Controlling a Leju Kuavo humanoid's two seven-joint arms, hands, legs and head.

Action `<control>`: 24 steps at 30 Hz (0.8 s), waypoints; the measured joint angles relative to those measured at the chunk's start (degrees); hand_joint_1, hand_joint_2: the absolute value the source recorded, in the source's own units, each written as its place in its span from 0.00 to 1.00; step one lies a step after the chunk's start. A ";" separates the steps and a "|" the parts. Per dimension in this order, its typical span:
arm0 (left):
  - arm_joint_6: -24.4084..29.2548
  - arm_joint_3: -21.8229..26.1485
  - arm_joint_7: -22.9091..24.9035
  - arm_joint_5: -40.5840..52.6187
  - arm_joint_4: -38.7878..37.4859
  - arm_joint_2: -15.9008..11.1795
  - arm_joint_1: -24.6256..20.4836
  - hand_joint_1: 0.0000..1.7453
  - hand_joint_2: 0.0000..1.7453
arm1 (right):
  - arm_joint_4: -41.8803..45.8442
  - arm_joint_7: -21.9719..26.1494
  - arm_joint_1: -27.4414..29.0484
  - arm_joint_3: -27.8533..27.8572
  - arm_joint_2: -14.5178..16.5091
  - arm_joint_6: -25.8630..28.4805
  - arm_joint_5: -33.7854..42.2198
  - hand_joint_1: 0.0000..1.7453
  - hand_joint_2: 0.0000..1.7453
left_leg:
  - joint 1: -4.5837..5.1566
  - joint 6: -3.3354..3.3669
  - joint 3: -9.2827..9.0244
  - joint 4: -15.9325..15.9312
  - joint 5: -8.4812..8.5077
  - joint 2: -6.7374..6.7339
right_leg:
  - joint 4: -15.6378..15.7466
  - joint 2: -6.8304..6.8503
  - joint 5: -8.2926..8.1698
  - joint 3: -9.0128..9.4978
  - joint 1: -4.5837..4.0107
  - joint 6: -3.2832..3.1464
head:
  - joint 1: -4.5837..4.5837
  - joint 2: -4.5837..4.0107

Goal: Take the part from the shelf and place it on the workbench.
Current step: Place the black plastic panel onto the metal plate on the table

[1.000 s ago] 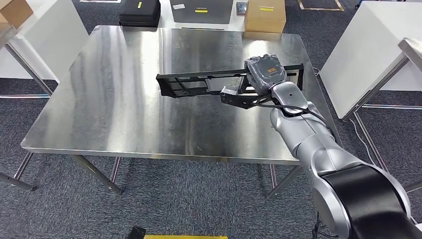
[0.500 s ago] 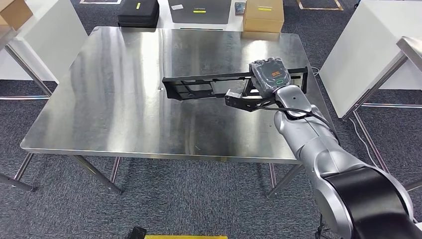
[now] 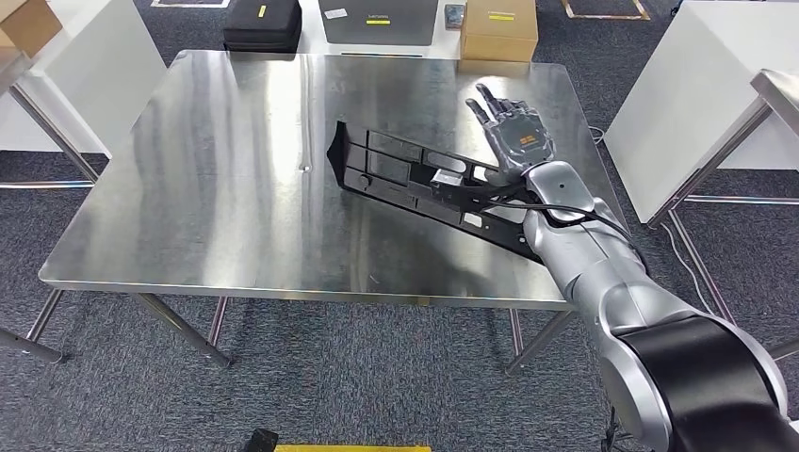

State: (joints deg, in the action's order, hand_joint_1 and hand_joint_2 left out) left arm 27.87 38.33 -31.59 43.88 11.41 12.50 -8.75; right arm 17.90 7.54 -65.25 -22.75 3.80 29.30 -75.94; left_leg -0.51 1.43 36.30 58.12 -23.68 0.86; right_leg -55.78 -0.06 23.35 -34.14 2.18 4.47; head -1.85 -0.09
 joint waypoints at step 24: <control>-4.19 1.56 0.55 -2.02 0.00 -0.33 1.26 0.00 0.00 | 0.02 -5.78 -15.05 10.50 -10.14 -19.04 11.76 0.00 1.00 | 0.09 0.07 0.08 0.01 0.03 0.07 | 0.01 0.05 0.00 -0.01 0.05 0.01 | 0.02 0.00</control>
State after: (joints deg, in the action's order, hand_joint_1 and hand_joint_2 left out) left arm 23.68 39.89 -31.04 41.86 11.41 12.16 -7.49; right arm 17.92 1.76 -80.30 -12.25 -6.33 10.26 -64.18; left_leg -0.42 1.51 36.38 58.13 -23.65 0.93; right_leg -55.77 -0.01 23.35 -34.15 2.23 4.47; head -1.83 -0.09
